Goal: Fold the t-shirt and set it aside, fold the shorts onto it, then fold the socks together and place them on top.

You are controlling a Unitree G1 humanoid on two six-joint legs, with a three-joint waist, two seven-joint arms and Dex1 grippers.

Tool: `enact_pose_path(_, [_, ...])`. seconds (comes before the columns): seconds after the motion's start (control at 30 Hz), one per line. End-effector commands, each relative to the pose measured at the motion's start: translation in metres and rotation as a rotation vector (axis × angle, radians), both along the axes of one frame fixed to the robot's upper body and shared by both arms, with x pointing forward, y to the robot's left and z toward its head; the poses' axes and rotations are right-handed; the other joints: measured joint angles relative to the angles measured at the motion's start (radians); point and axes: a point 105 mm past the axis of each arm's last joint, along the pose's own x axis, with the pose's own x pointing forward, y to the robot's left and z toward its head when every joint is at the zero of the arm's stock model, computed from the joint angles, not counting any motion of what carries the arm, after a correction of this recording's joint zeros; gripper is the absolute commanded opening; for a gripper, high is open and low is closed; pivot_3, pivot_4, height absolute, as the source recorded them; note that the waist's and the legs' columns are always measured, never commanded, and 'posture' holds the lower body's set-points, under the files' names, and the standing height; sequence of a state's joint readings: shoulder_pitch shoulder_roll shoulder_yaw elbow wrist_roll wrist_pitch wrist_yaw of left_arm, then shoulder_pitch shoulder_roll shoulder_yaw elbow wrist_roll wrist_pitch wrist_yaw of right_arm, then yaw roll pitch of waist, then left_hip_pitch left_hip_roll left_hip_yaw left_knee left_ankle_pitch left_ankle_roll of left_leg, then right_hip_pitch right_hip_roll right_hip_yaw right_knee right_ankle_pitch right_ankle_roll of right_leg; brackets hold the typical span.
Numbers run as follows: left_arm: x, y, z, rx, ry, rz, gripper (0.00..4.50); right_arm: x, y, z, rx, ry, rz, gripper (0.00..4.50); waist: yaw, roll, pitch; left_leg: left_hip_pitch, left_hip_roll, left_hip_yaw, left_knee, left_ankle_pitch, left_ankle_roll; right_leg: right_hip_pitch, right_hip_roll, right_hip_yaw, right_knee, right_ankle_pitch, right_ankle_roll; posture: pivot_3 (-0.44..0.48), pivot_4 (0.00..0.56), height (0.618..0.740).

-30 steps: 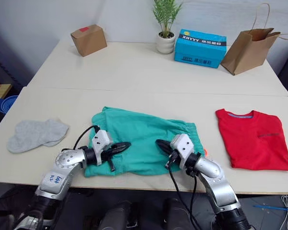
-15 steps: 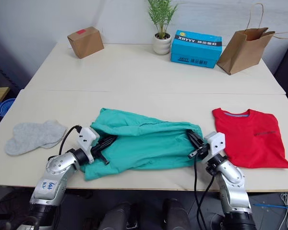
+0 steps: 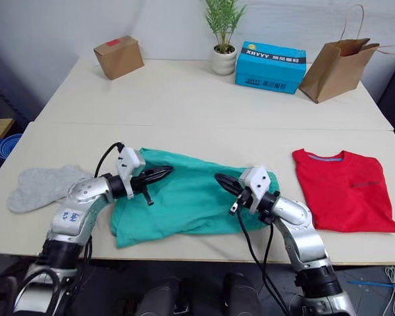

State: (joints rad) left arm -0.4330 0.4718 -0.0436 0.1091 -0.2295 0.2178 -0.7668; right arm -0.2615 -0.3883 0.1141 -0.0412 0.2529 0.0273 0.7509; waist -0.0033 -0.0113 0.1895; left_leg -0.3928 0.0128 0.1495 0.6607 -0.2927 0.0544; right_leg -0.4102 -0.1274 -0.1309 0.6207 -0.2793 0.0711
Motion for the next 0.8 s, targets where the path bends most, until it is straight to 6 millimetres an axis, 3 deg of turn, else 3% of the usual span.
enact_pose_path(0.03, [0.012, -0.003, -0.001, 0.004, -0.015, 0.002, 0.00, 0.017, 0.001, 0.002, -0.022, -0.063, -0.062, 0.01, -0.001, 0.000, 0.000, -0.001, 0.000, 0.000, 0.000, 0.000, 0.001, -0.001, 0.000, 0.000, 0.000, 0.000, 0.000, 0.000, 0.150, 0.740])
enact_pose_path(0.27, [0.061, 0.008, 0.013, -0.077, -0.091, 0.188, 0.00, 0.057, -0.013, -0.004, -0.027, -0.063, -0.281, 0.01, -0.001, 0.000, 0.000, -0.004, 0.000, 0.000, 0.003, 0.002, 0.002, -0.002, 0.000, -0.001, 0.001, 0.000, 0.000, 0.000, 0.150, 0.740])
enact_pose_path(0.43, [0.067, 0.011, 0.012, -0.103, -0.073, 0.208, 0.00, 0.058, -0.017, -0.013, -0.002, 0.004, -0.314, 0.01, -0.005, 0.000, 0.000, -0.005, 0.000, 0.000, 0.002, 0.002, 0.003, -0.002, 0.001, -0.002, 0.003, 0.000, 0.001, 0.000, 0.150, 0.740])
enact_pose_path(0.6, [0.064, 0.024, -0.003, -0.077, -0.039, 0.245, 0.00, 0.056, -0.035, -0.011, 0.035, 0.013, -0.387, 0.01, -0.005, 0.000, 0.000, -0.007, 0.000, 0.000, 0.003, 0.003, 0.004, -0.002, 0.001, -0.002, 0.002, 0.001, 0.002, 0.000, 0.150, 0.740])
enact_pose_path(0.7, [0.060, 0.034, -0.014, -0.058, -0.016, 0.271, 0.00, 0.056, -0.054, -0.005, 0.115, 0.041, -0.458, 0.01, -0.001, 0.000, 0.000, -0.007, 0.000, 0.000, 0.003, 0.003, 0.004, -0.002, 0.001, -0.002, 0.002, 0.001, 0.003, 0.000, 0.150, 0.740])
enact_pose_path(0.8, [0.058, 0.042, -0.022, -0.055, -0.007, 0.306, 0.00, 0.056, -0.086, -0.007, 0.120, 0.061, -0.557, 0.01, -0.001, 0.000, 0.000, -0.006, 0.000, -0.001, 0.003, 0.003, 0.004, -0.002, 0.000, -0.002, 0.002, 0.002, 0.003, 0.000, 0.150, 0.740])
